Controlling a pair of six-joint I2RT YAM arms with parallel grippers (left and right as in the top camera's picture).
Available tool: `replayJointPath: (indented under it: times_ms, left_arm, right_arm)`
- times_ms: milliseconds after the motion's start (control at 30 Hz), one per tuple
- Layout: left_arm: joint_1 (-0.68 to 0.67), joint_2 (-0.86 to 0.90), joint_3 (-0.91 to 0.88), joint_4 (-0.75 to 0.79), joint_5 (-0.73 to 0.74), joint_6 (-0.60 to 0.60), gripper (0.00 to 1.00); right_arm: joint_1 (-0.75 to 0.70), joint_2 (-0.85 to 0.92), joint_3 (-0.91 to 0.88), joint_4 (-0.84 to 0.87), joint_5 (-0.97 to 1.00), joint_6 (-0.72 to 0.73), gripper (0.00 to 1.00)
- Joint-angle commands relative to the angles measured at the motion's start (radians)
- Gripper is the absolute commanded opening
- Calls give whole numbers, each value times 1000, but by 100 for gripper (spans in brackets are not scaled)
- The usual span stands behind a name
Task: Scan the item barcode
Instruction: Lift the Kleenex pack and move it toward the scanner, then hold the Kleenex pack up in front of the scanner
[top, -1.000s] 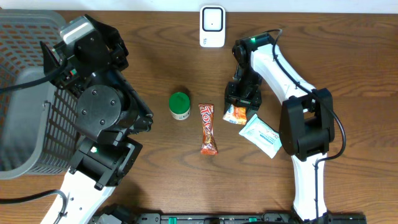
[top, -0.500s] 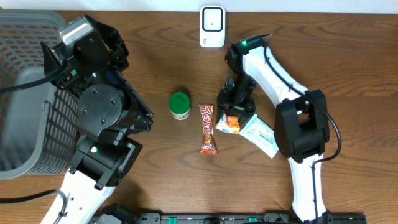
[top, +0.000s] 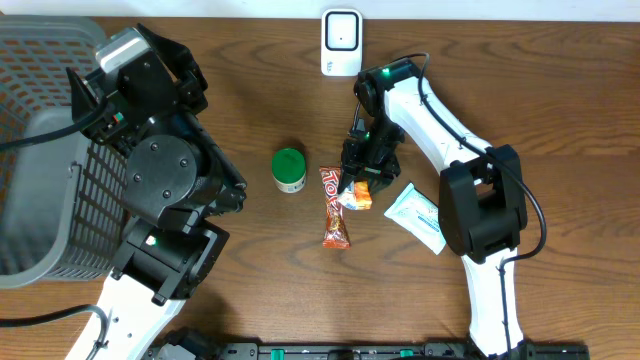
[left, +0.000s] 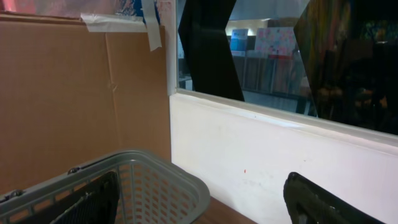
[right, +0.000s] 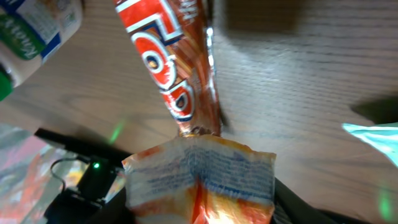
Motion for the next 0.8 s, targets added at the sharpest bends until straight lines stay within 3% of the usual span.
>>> replayJointPath:
  times_ms: [0,33,133,400,533,567,767]
  left_arm:
    - [4,-12,-7,1,-5,-6,85]
    - [4,-12,-7,-1,-5,-6,85]
    - [4,-12,-7,-7,-5,-10,85]
    - [4,-12,-7,-24,-5,-21,85]
    - [4,-12,-7,-25,-5,-21,85]
    - [4,-12,-7,-25,-5,-21,85]
    - [4,-13,-7,-25,-5,-20,85]
  right_arm:
    - [6,6,31,3,-48,-41,35]
    - [6,6,41,3,-41,-58,30]
    - [6,6,85,1,-4,-61,26]
    - [9,6,354,-94,29,-59,25]
    - [17,6,481,-171,135,-26,22]
    - [22,5,509,-175,159,-24,17]
    - [70,-69,530,-174,196,-23,19]
